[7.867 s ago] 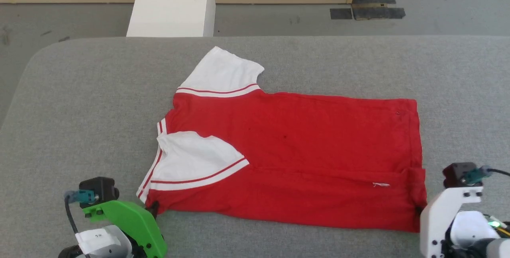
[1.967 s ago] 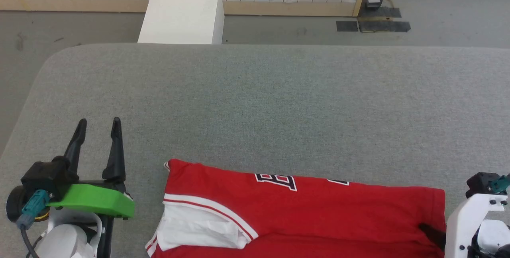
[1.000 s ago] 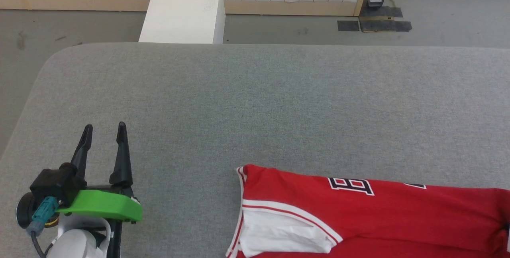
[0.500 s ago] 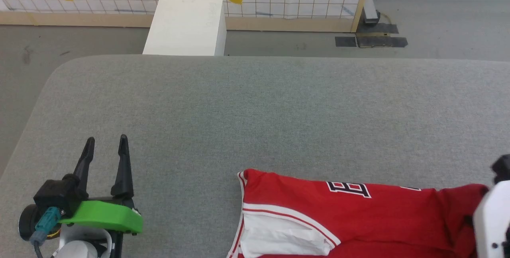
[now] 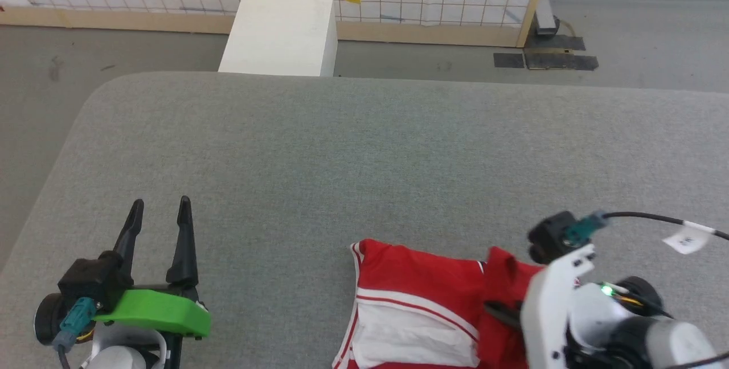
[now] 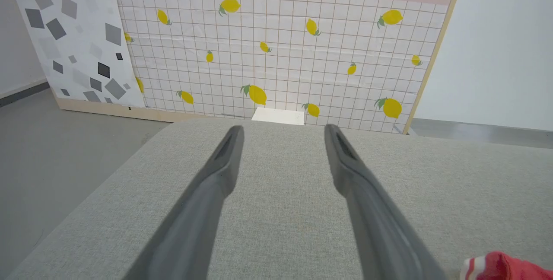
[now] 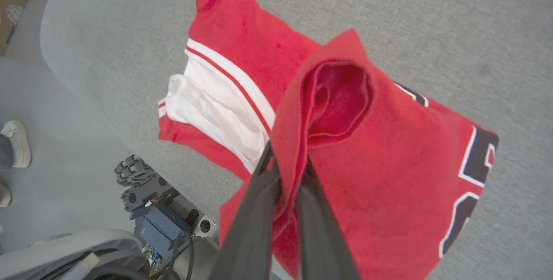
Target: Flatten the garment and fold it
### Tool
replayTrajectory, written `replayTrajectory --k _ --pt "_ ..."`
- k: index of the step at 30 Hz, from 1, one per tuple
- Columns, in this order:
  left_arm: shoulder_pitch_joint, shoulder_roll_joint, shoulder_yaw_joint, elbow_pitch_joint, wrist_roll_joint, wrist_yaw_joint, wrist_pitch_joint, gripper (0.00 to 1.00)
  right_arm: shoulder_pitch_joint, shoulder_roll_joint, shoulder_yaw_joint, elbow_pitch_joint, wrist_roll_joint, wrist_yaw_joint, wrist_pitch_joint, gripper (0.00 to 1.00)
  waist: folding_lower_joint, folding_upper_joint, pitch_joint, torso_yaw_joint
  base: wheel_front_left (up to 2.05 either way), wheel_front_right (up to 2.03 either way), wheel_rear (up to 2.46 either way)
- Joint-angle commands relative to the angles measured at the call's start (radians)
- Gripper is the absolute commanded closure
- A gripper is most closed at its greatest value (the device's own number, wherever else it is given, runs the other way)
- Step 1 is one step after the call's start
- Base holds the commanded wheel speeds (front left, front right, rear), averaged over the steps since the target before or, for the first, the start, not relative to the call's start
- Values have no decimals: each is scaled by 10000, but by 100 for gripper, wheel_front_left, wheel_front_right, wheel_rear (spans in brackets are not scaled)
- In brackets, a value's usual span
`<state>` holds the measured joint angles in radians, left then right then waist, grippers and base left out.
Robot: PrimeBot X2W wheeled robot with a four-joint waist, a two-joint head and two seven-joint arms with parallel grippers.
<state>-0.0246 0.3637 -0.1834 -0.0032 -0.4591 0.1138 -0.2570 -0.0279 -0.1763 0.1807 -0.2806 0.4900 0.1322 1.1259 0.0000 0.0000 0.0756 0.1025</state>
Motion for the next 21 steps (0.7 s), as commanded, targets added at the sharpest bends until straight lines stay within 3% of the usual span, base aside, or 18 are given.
replayTrajectory --k 1,9,14,15,19,20,21 --pt "18 -31 -44 43 98 -54 -47 0 -305 238 187 256 120 -15 -291 100 0 0 71 114 0 0 0" --pt "-56 -163 -115 135 101 -93 -47 0 -1414 1074 1656 2057 318 -15 -1546 100 0 0 264 404 0 0 0" --pt "-115 -251 -116 188 83 -103 -47 0 -2100 1238 2398 3536 216 -15 -2426 100 0 0 409 501 0 0 0" --pt "-170 -314 -132 216 106 -147 -47 0 -2341 1254 2731 4468 276 -15 -3031 100 0 0 479 550 0 0 0" --pt "-199 -390 -91 265 123 -198 -47 0 -2577 1257 3006 5619 522 -15 -4032 100 0 0 537 538 0 0 0" --pt "-207 -405 -86 279 131 -212 -47 0 -2649 1258 3127 5863 530 -15 -4224 91 0 0 545 533 0 0 0" --pt "-215 -423 -76 294 142 -228 -47 0 -2745 1258 3318 6132 542 -15 -4381 41 0 0 556 518 0 0 0"
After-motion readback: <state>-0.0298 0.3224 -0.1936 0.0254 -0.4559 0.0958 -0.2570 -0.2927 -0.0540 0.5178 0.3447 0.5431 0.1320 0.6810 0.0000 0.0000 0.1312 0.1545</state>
